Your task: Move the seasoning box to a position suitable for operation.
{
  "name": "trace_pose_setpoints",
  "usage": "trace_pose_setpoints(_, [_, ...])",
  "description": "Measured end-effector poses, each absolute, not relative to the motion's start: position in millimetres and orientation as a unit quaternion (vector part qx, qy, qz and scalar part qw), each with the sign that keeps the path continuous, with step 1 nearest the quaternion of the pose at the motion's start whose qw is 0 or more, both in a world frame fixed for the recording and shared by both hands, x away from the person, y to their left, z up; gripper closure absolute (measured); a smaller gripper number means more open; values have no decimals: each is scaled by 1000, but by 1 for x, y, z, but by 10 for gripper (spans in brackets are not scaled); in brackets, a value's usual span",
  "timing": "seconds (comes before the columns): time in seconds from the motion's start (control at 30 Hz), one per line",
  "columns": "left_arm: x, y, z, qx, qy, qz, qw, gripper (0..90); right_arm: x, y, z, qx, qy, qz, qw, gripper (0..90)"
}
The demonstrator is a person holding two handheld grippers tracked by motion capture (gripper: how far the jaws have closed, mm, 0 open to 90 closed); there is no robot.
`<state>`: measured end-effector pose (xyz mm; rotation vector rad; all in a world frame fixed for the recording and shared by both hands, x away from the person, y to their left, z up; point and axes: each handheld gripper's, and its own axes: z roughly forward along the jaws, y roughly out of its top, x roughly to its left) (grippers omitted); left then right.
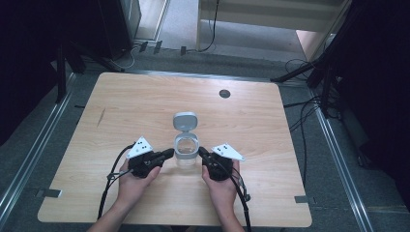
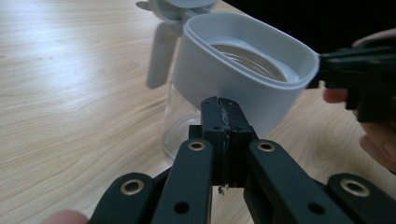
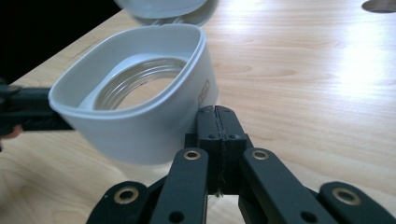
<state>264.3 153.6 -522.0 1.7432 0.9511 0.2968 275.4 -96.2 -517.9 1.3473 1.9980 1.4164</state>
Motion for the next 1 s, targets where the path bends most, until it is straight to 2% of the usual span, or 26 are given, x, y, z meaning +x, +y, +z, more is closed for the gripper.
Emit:
trace_pose_setpoints(0.6, [266, 160, -523, 718, 417, 119, 545, 900, 272, -94, -518, 467, 708, 505, 164, 900])
trace_pose_setpoints(0.67, [267, 162, -524, 714, 418, 115, 549, 869, 273, -95, -518, 463, 710, 504, 166, 900])
trace_pose_setpoints(0.73, [267, 166, -525, 706, 427, 120, 551, 785, 274, -96, -517, 464, 708, 505, 168, 900])
trace_pose_setpoints(0.83, [265, 180, -527, 684, 451, 131, 559, 531, 277, -100, -516, 470, 706, 501, 170, 900])
trace_pose_setpoints(1.0, [256, 222, -534, 671, 486, 163, 536, 256, 282, -109, -509, 471, 705, 500, 176, 900])
